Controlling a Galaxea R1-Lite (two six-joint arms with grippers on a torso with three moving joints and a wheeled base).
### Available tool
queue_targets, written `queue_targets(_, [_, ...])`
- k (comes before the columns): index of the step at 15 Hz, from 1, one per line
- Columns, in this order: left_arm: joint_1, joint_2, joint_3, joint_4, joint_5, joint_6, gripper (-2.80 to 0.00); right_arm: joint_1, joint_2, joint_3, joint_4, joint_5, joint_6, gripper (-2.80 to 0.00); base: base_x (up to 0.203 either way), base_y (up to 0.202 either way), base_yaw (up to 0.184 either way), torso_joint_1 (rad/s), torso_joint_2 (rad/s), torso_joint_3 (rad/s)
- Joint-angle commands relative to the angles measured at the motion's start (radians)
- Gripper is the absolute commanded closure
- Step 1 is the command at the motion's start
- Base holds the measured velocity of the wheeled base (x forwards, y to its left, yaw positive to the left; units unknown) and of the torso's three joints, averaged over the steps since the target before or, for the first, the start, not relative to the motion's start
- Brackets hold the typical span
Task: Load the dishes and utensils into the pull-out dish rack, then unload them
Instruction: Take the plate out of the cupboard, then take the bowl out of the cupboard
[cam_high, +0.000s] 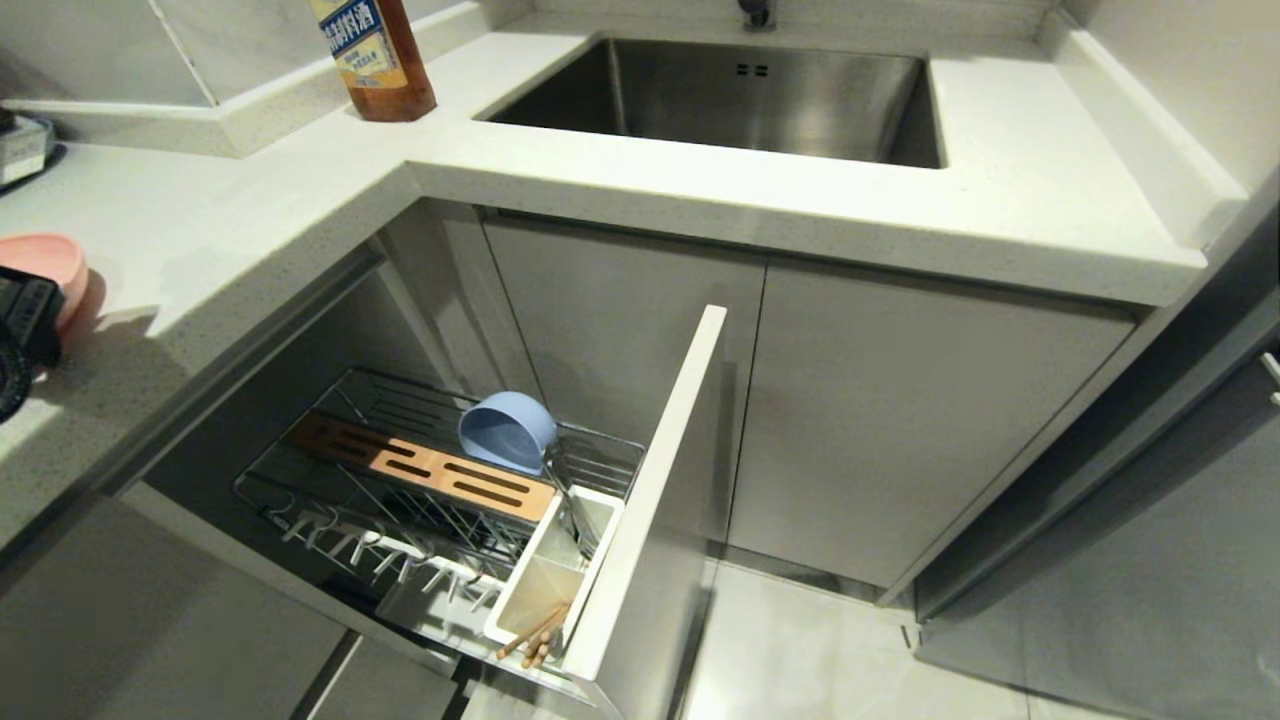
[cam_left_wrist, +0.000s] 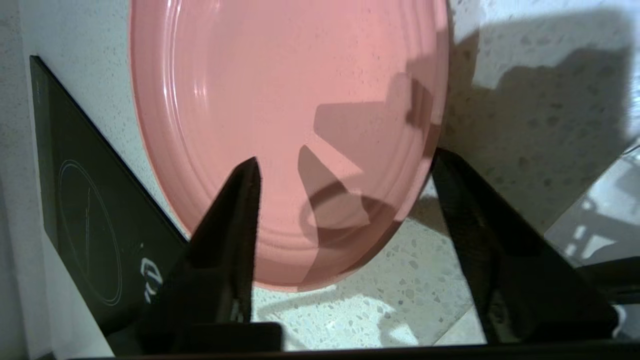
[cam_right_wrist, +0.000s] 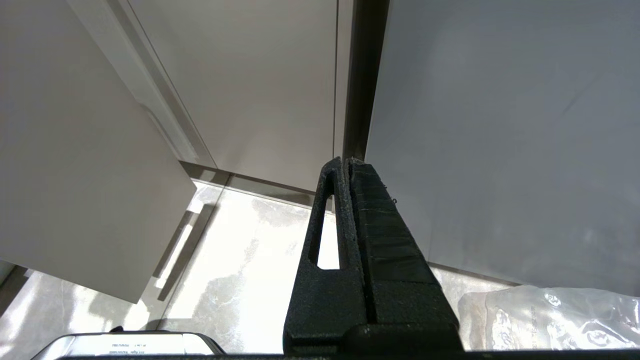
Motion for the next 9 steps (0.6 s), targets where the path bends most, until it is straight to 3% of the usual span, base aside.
queue_targets(1, [-0.002, -0.014, -0.003, 0.002, 0.002, -0.002, -2.8, 0.0, 0.0, 0.002, 0.0, 0.0, 0.0, 0.0, 0.0, 0.0, 0.0, 0.0, 0.0, 0.0])
queue_targets(5, [-0.031, -0.068, 0.001, -0.041, -0.122, -0.019, -2.8, 0.001, 0.0, 0.003, 0.0, 0.0, -0.001, 0.0, 0.0, 0.0, 0.0, 0.0, 0.0, 0.0])
queue_targets(9, [-0.084, -0.134, -0.004, -0.068, -0.279, -0.133, -2.8, 0.0, 0.0, 0.002, 0.0, 0.0, 0.0, 0.0, 0.0, 0.0, 0.0, 0.0, 0.0, 0.0])
